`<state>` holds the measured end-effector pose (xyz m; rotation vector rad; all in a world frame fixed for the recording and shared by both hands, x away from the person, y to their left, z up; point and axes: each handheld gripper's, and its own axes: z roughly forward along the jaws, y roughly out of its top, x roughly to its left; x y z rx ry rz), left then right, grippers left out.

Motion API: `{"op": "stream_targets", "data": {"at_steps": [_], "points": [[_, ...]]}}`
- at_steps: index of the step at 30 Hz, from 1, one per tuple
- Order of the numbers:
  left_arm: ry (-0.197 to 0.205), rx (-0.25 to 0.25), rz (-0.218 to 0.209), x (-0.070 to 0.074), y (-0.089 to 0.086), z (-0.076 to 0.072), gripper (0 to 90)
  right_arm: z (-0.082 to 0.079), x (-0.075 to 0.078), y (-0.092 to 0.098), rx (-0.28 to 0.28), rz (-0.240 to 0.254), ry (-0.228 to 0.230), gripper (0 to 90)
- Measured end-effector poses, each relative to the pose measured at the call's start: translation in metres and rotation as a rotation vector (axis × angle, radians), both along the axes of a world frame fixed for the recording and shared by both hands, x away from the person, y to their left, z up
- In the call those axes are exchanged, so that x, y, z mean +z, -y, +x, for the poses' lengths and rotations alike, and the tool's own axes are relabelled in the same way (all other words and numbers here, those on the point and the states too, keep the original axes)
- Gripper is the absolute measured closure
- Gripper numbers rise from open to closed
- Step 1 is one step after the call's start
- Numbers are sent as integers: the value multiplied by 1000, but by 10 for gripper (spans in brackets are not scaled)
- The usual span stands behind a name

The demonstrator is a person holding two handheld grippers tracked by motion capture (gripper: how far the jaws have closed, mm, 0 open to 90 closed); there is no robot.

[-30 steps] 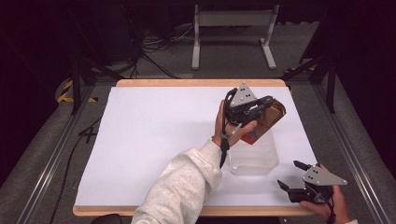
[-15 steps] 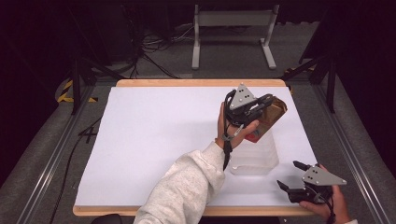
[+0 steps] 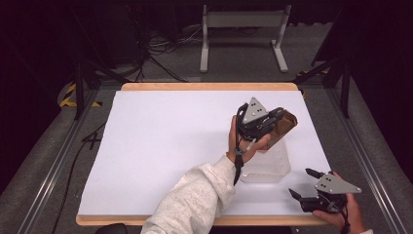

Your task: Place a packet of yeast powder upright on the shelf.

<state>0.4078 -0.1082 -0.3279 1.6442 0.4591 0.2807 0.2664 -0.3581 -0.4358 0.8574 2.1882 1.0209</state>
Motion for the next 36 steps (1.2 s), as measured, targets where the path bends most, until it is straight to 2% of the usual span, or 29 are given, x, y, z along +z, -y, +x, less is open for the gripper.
{"op": "stream_targets", "data": {"at_steps": [7, 8, 13, 15, 18, 21, 25, 36], "points": [[-28, -30, 24, -12, -7, -6, 836, 0, 0, 0, 0, -1, -3, 128], [-26, -28, 38, -13, -12, -6, 835, 0, 0, -1, 0, -2, -2, 128], [-36, -61, 24, -13, -35, -3, 827, 0, 0, -1, 0, -3, -1, 128], [-24, -60, 34, -11, -42, -4, 825, 1, 0, -1, -1, -6, -3, 128], [-11, -81, 72, -9, -50, -3, 821, 0, 0, -2, 0, -8, -1, 128], [-22, -84, 154, -13, -56, 0, 823, 0, 0, -2, -2, -8, -2, 128], [-44, -91, 132, -18, -66, 5, 830, 1, -1, -2, -1, -8, -5, 128], [-63, -105, 135, -26, -80, 10, 829, 1, -1, -3, 3, -10, -8, 128]]}}
